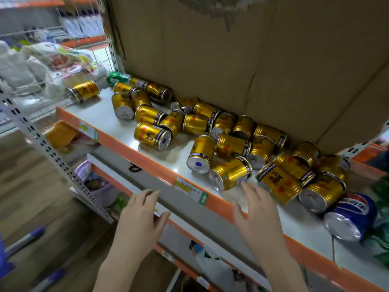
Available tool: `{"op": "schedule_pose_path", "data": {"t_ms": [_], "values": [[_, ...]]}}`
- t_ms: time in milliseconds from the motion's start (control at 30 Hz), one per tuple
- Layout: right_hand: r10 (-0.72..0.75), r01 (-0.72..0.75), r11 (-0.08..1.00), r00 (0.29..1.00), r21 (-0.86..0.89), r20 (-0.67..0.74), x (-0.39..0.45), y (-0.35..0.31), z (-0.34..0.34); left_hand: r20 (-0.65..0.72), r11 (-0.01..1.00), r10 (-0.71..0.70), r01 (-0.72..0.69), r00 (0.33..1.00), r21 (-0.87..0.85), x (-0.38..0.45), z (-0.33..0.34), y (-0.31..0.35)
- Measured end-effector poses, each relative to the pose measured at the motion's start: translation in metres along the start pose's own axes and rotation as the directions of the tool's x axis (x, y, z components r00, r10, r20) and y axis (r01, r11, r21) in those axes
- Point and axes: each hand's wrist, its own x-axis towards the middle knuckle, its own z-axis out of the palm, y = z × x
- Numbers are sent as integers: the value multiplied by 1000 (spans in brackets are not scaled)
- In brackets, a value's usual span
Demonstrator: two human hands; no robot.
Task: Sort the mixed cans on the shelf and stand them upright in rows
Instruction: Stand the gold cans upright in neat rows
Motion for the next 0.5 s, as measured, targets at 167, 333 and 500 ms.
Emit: {"op": "schedule_pose_path", "data": {"t_ms": [167,333,500], "values": [[56,-54,996,998,69,-38,58,-4,1,-43,995,93,-91,995,45,60,-3,3],[89,-89,995,996,48,5,110,-7,2,-130,985,133,-116,982,129,131,-21,6],[104,-110,993,989,52,106,151,-18,15,-90,988,65,-51,994,144,174,-26,5]]}}
